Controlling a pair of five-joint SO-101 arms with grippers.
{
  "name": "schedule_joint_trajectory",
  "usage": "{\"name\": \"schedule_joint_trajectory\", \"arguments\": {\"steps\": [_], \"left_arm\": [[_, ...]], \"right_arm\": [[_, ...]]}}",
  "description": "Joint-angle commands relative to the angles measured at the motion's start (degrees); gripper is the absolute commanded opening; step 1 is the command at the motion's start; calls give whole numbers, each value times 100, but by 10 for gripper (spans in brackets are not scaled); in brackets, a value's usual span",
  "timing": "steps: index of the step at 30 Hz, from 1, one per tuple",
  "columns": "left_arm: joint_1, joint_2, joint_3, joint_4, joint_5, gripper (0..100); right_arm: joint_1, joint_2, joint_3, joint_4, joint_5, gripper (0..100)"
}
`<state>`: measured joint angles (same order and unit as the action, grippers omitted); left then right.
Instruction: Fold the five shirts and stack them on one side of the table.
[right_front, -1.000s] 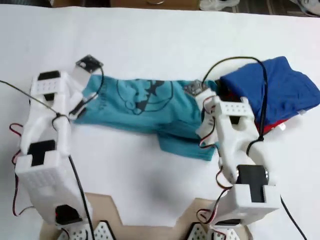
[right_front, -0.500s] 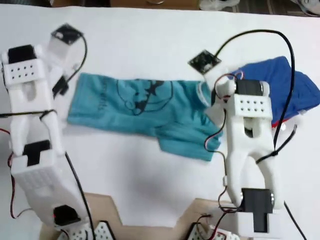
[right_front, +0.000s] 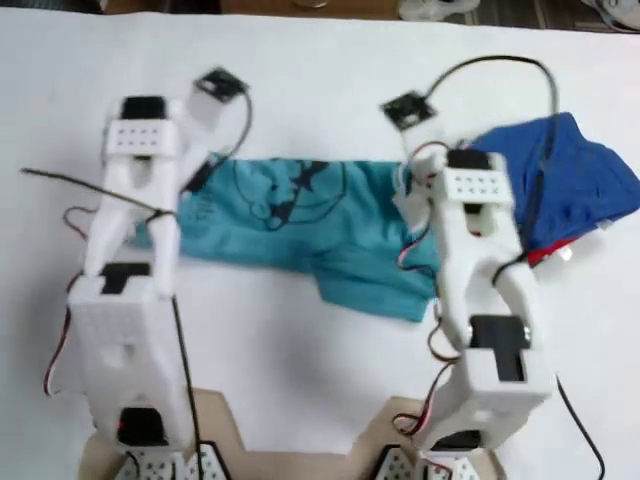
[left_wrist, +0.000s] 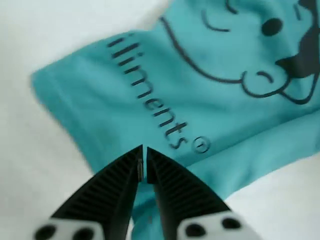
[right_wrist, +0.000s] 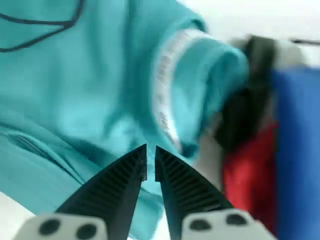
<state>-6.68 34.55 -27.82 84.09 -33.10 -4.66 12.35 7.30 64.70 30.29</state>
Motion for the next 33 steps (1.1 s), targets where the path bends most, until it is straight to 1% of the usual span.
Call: {"name": "schedule_joint_trajectory", "arguments": {"steps": [1, 3, 6, 8, 13, 17, 20, 26, 28, 33], "left_arm": [[176, 97, -48, -220, 114, 24], [185, 202, -48, -369, 105, 24], [123, 396, -48, -703, 79, 24], [18, 580, -48, -949, -114, 24], [-352, 1081, -57, -1380, -475, 24], [-554, 1196, -251, -1398, -633, 24], [-695, 1284, -479, -1380, -642, 24], [-703, 1433, -1007, -1037, -633, 24], [-703, 1389, -1262, -835, -624, 24], [-747, 1389, -2237, 281, -624, 24]], "right_arm": [[-400, 171, -448, -92, -26, 22], [-541, 338, -668, -224, -26, 22], [-532, 699, -1046, -470, -18, 22], [-418, 1059, -1292, -567, 44, 22], [-22, 2009, -1916, -532, 554, 22], [277, 2519, -2382, -470, 695, 22], [356, 2747, -2769, -251, 756, 22], [330, 2826, -3490, 136, 756, 22], [321, 2782, -3851, 479, 747, 22], [321, 2431, -4369, 1859, 738, 24]]}}
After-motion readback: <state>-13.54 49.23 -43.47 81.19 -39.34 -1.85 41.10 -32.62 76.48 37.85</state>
